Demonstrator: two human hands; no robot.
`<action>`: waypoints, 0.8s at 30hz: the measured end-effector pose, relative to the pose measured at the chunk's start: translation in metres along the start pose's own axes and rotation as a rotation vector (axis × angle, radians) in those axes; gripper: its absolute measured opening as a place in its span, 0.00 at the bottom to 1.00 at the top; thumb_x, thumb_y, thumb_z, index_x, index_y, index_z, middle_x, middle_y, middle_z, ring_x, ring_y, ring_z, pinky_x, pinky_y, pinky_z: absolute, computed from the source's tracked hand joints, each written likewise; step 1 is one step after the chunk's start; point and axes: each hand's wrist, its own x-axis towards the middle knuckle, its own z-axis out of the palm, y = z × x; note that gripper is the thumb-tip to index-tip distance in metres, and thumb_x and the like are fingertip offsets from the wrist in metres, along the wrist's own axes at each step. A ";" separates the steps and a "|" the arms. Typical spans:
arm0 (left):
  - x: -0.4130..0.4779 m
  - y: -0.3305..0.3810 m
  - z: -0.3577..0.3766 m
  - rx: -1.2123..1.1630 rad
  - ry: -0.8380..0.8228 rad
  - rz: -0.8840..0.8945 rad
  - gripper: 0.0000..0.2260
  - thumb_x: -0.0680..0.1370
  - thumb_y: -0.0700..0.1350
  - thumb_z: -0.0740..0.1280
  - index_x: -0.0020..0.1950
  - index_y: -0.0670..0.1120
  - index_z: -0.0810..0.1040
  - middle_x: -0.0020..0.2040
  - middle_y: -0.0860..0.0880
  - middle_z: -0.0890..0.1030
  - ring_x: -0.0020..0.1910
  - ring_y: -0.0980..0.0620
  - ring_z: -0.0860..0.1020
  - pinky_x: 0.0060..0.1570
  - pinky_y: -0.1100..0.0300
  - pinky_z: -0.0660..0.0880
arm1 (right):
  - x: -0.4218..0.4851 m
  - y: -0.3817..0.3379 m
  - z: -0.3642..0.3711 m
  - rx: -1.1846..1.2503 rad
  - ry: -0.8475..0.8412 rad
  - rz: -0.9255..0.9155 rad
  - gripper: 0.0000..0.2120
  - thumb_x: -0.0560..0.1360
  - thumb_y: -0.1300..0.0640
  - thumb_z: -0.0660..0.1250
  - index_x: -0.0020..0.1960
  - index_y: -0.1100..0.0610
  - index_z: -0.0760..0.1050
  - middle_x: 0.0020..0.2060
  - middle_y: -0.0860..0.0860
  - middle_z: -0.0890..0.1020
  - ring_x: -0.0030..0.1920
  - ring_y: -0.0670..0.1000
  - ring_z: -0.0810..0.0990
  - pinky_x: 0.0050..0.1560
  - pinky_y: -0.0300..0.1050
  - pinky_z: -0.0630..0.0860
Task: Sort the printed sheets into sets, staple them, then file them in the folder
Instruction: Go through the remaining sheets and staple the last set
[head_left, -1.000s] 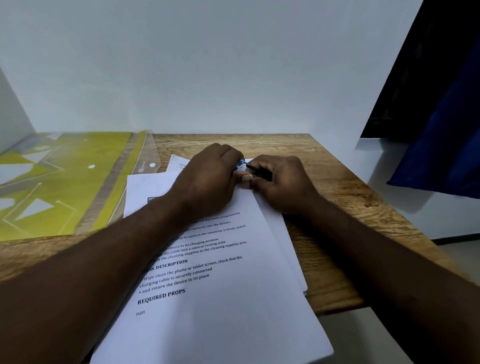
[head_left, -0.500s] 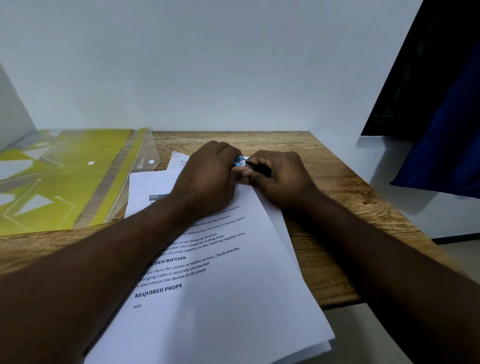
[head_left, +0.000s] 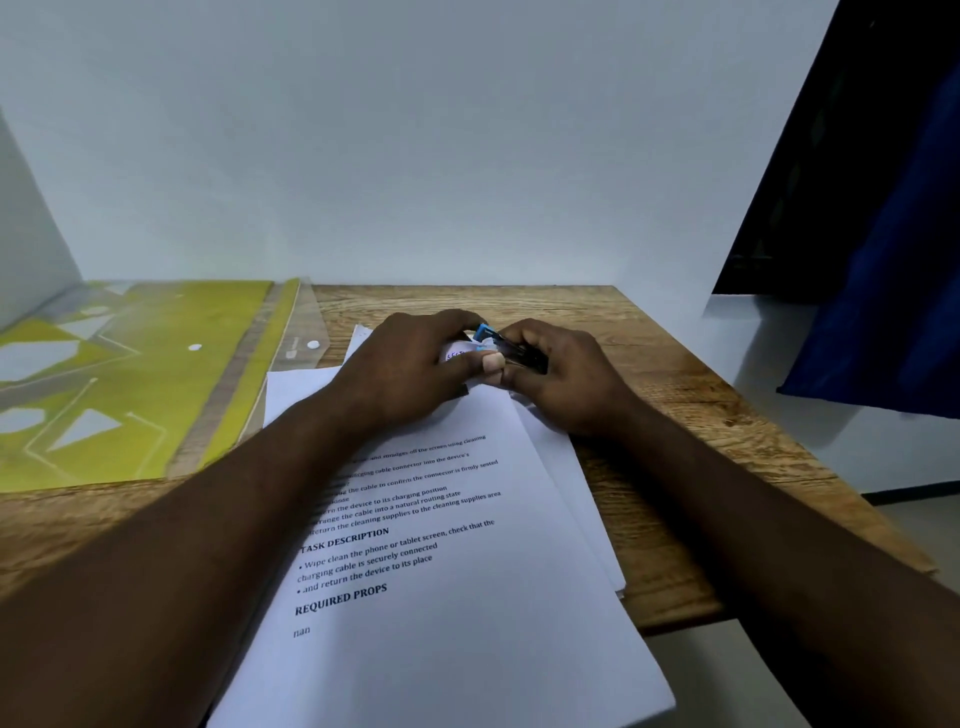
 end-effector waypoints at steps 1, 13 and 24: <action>0.000 -0.002 -0.002 -0.008 0.000 -0.004 0.19 0.77 0.65 0.67 0.62 0.56 0.83 0.47 0.57 0.86 0.46 0.61 0.83 0.52 0.57 0.78 | -0.001 0.000 0.000 0.005 0.004 0.006 0.11 0.74 0.47 0.76 0.50 0.52 0.80 0.38 0.47 0.82 0.38 0.50 0.80 0.43 0.51 0.78; 0.002 -0.006 -0.006 -0.229 0.056 -0.089 0.03 0.81 0.45 0.71 0.52 0.53 0.82 0.38 0.51 0.84 0.38 0.54 0.78 0.43 0.58 0.72 | -0.004 -0.009 -0.004 0.087 -0.004 0.018 0.22 0.74 0.57 0.81 0.60 0.53 0.72 0.35 0.45 0.83 0.32 0.46 0.80 0.36 0.42 0.76; 0.004 -0.006 -0.006 -0.139 0.065 -0.037 0.06 0.82 0.50 0.70 0.49 0.53 0.86 0.45 0.57 0.87 0.45 0.58 0.82 0.49 0.58 0.74 | -0.005 -0.008 -0.002 -0.012 0.007 -0.165 0.19 0.73 0.54 0.82 0.58 0.51 0.76 0.49 0.47 0.84 0.37 0.51 0.81 0.40 0.48 0.79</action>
